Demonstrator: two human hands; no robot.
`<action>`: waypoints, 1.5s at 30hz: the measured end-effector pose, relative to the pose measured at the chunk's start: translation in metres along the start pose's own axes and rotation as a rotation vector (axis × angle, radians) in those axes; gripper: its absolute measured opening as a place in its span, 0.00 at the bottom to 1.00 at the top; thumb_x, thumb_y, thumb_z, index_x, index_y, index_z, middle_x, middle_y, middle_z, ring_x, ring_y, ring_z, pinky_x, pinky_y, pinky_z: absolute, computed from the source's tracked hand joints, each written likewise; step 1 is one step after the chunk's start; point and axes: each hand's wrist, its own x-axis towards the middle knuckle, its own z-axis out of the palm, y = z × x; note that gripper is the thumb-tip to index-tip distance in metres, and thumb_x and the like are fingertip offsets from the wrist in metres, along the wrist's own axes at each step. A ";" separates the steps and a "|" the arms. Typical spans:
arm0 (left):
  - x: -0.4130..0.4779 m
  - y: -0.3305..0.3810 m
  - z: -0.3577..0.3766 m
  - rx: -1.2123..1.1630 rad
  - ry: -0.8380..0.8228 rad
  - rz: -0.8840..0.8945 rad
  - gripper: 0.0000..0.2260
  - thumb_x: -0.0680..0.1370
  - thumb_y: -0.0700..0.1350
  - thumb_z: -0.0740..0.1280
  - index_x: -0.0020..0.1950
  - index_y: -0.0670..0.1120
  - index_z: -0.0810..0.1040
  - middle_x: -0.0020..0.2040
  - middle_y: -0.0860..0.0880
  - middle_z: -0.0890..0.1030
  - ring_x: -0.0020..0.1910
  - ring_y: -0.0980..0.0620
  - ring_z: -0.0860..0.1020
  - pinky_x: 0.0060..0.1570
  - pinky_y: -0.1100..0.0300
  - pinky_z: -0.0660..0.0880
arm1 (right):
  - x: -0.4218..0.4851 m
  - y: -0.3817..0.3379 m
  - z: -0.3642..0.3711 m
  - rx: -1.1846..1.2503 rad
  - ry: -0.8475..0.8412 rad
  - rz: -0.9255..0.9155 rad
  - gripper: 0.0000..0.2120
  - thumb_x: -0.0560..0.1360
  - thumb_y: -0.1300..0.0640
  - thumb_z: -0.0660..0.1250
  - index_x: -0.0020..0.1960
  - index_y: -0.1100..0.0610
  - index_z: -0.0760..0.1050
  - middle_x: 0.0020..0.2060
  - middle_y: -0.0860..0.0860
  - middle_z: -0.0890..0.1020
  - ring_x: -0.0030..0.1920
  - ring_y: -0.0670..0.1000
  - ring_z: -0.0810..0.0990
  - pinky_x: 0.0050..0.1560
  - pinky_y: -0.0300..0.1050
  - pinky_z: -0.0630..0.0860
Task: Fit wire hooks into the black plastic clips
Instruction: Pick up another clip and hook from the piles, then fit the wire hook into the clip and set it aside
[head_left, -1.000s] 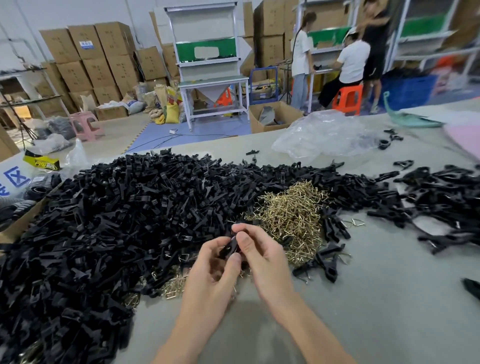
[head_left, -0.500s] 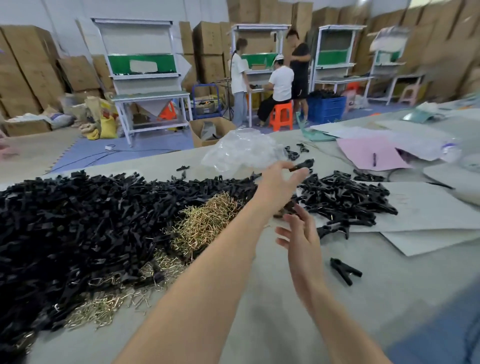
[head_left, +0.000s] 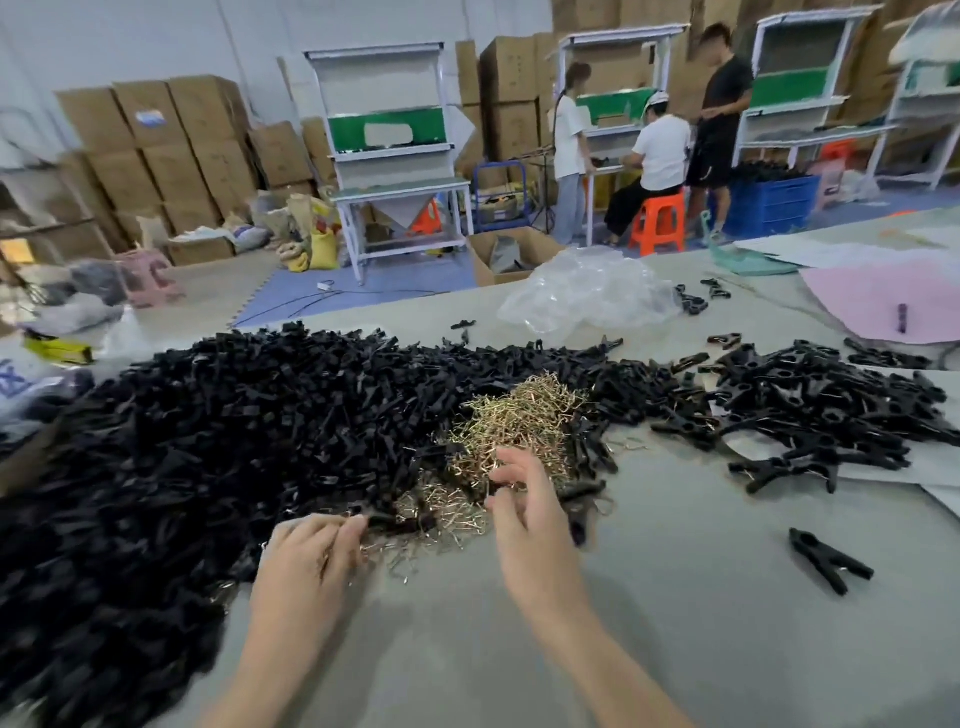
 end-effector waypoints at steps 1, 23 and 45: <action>-0.004 -0.017 -0.012 0.008 0.042 -0.046 0.17 0.80 0.52 0.65 0.30 0.60 0.73 0.40 0.63 0.80 0.50 0.56 0.72 0.53 0.62 0.65 | -0.001 -0.001 0.016 -0.032 -0.046 -0.031 0.19 0.83 0.59 0.58 0.64 0.36 0.69 0.54 0.35 0.75 0.43 0.44 0.78 0.40 0.34 0.74; 0.034 -0.061 -0.014 0.323 0.174 -0.128 0.15 0.81 0.52 0.61 0.58 0.46 0.82 0.50 0.49 0.84 0.51 0.43 0.79 0.51 0.47 0.71 | 0.027 0.015 0.120 -0.744 -0.280 -0.321 0.12 0.83 0.56 0.59 0.61 0.47 0.78 0.56 0.42 0.76 0.56 0.46 0.74 0.64 0.43 0.63; 0.030 -0.059 -0.021 0.189 0.085 -0.105 0.11 0.78 0.47 0.65 0.61 0.50 0.77 0.55 0.55 0.79 0.54 0.51 0.77 0.55 0.54 0.68 | 0.029 0.028 0.120 -0.801 -0.282 -0.449 0.10 0.80 0.45 0.63 0.55 0.47 0.80 0.57 0.45 0.76 0.57 0.49 0.76 0.63 0.46 0.69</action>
